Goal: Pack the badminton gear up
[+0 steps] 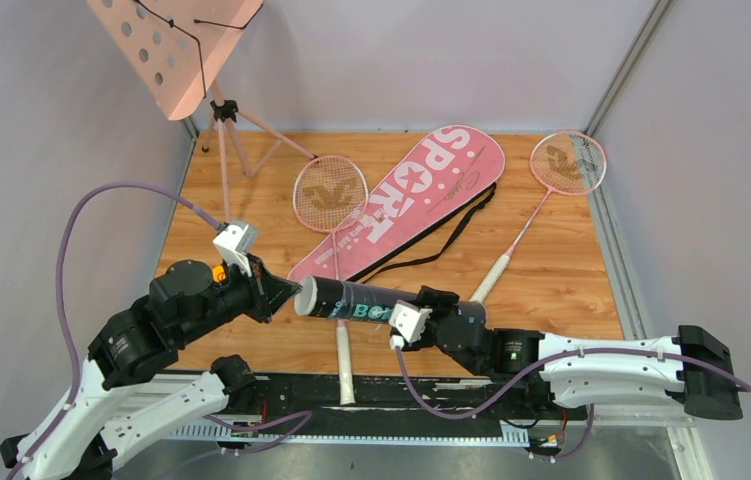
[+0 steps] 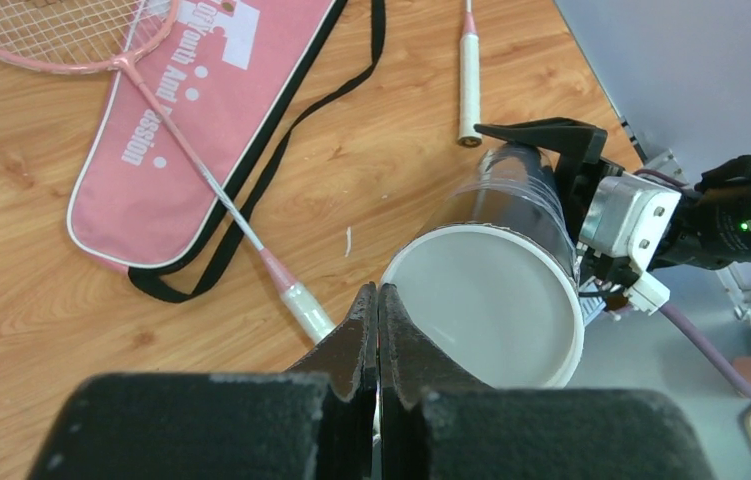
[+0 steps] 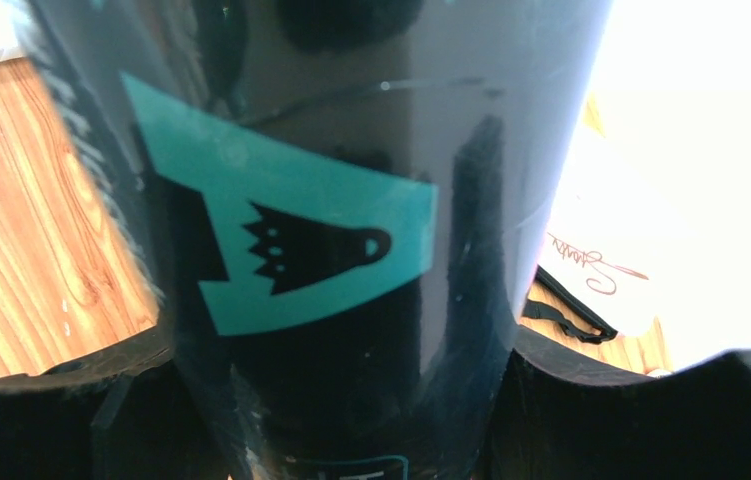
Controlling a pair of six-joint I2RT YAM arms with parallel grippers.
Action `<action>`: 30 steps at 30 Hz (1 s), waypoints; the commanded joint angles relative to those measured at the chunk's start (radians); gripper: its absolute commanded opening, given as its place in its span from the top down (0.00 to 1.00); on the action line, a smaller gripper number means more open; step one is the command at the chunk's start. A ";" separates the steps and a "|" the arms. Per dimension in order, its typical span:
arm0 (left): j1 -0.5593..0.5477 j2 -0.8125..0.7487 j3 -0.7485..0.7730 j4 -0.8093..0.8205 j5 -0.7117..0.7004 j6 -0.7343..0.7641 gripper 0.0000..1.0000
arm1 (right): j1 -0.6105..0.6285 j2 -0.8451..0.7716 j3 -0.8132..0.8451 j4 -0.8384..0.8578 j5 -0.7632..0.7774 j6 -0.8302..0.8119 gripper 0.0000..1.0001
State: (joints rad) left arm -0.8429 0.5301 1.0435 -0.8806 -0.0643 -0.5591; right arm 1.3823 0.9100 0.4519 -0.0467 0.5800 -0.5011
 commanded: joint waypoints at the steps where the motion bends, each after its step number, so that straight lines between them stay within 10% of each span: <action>1: 0.002 0.031 0.038 -0.022 -0.066 0.027 1.00 | -0.002 -0.016 0.064 0.076 0.002 0.022 0.75; 30: 0.004 0.022 -0.046 0.077 -0.110 -0.032 0.97 | -0.024 0.019 0.083 0.093 -0.040 0.077 0.74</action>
State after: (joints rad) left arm -0.8429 0.5568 1.0111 -0.8433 -0.1463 -0.5713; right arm 1.3579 0.9421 0.4660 -0.0700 0.5655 -0.4488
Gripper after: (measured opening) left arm 0.007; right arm 0.669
